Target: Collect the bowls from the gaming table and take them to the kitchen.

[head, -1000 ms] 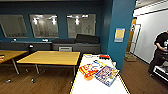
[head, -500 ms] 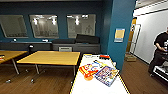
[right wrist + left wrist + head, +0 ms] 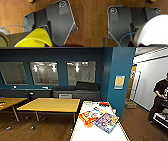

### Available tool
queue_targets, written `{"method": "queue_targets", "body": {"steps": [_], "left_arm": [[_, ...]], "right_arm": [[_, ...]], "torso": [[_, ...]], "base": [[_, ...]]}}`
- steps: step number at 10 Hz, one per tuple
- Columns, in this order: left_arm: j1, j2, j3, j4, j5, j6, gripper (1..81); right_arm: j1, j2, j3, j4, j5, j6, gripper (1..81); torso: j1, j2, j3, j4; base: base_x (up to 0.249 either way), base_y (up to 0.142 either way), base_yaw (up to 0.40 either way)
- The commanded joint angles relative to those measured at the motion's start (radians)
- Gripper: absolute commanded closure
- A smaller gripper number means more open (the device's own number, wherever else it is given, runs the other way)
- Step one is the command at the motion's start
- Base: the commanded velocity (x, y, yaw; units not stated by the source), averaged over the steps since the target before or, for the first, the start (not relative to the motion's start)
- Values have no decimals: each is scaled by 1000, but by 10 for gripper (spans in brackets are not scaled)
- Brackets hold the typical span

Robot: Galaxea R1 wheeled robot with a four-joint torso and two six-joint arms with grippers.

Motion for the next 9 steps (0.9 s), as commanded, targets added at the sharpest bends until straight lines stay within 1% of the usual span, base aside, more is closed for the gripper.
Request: {"method": "queue_targets", "body": {"steps": [1, 2, 4, 5, 6, 7, 9], "left_arm": [[-67, -27, -5, 9, 48, 0, 811], [-67, -30, -5, 12, 44, 3, 811], [-57, -23, -5, 34, 36, 20, 811], [-53, -16, -6, 54, 36, 35, 811], [-48, -10, -12, 69, 36, 44, 811], [-44, 11, -44, 83, 36, 52, 811], [-31, 70, -141, 103, 22, 55, 811]], "right_arm": [[43, 54, -138, 217, -47, -208, 811], [38, 65, -161, 222, -48, -225, 811], [39, 36, -147, 202, -34, -242, 811], [46, 34, -153, 199, -37, -237, 811], [47, 37, -173, 200, -36, -237, 811], [43, 46, -198, 202, -28, -236, 811], [33, 57, -224, 206, 64, -240, 811]], "torso": [[0, 0, 0, 0], [0, 0, 0, 0], [0, 0, 0, 0], [-1, 0, 0, 0], [-1, 0, 0, 0], [-1, 0, 0, 0], [-1, 0, 0, 0]], "base": [[0, 0, 0], [0, 0, 0], [0, 0, 0], [0, 0, 0], [0, 0, 0], [0, 0, 0], [0, 0, 0]]}}
